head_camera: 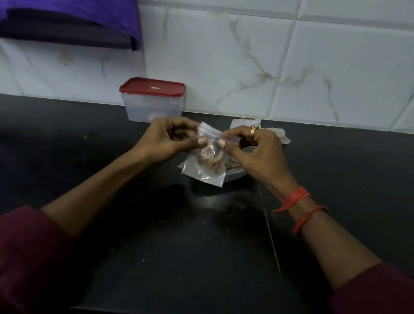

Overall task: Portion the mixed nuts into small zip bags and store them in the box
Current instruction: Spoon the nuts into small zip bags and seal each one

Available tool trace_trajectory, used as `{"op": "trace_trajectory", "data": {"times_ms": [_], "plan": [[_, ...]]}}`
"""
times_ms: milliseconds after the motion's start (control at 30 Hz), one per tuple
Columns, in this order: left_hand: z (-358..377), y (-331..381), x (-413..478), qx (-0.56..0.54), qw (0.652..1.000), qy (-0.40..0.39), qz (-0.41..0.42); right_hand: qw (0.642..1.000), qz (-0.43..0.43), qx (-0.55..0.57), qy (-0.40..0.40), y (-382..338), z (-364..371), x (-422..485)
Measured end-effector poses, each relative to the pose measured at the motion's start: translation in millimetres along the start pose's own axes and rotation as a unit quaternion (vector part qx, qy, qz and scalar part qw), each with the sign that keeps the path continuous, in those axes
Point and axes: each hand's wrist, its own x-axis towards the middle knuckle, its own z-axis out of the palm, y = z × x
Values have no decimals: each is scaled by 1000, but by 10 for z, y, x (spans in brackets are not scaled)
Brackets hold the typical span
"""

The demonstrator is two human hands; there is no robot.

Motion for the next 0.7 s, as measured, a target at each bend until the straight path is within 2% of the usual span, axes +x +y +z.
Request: {"op": "trace_trajectory", "data": {"times_ms": [267,700], "plan": [[47,36,-24,43,998,-2,49,999,-11,33,-25,5,43,-12],[78,82,-39,84,994,6,65,998,2,52,-19,46,79,-5]]}}
